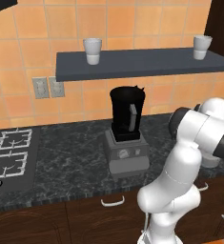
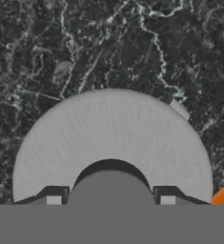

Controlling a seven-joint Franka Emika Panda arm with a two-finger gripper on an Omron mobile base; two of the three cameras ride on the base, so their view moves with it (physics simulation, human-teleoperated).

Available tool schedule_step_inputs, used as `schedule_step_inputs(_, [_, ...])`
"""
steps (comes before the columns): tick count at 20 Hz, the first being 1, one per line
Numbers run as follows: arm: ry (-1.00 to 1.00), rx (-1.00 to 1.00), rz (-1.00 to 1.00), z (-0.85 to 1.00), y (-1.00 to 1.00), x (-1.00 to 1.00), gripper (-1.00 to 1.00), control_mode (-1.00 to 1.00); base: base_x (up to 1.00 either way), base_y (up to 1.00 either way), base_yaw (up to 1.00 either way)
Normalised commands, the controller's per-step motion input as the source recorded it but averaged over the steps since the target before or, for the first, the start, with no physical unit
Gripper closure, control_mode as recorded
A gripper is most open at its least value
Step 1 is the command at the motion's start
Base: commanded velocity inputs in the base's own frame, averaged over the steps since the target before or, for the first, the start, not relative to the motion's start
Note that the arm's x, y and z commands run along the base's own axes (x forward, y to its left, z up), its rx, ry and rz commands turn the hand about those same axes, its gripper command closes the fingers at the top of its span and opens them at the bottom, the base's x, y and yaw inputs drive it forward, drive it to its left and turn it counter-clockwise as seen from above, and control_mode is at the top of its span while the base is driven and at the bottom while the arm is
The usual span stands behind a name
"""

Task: Close the lid blender by securely placing the lid on top.

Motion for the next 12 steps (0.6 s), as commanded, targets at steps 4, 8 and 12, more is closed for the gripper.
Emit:
schedule_step_inputs(4, [-0.03, 0.02, 0.00, 0.37, 0.00, -0.10, 1.00, -1.00, 0.00, 0.00, 0.00])
schedule_step_inputs(8, [-0.09, 0.05, 0.00, 0.99, 0.00, -0.08, 1.00, -1.00, 0.00, 0.00, 0.00])
schedule_step_inputs(12, [-0.12, 0.00, 0.00, 1.00, 0.25, -0.01, 1.00, -1.00, 0.00, 0.00, 0.00])
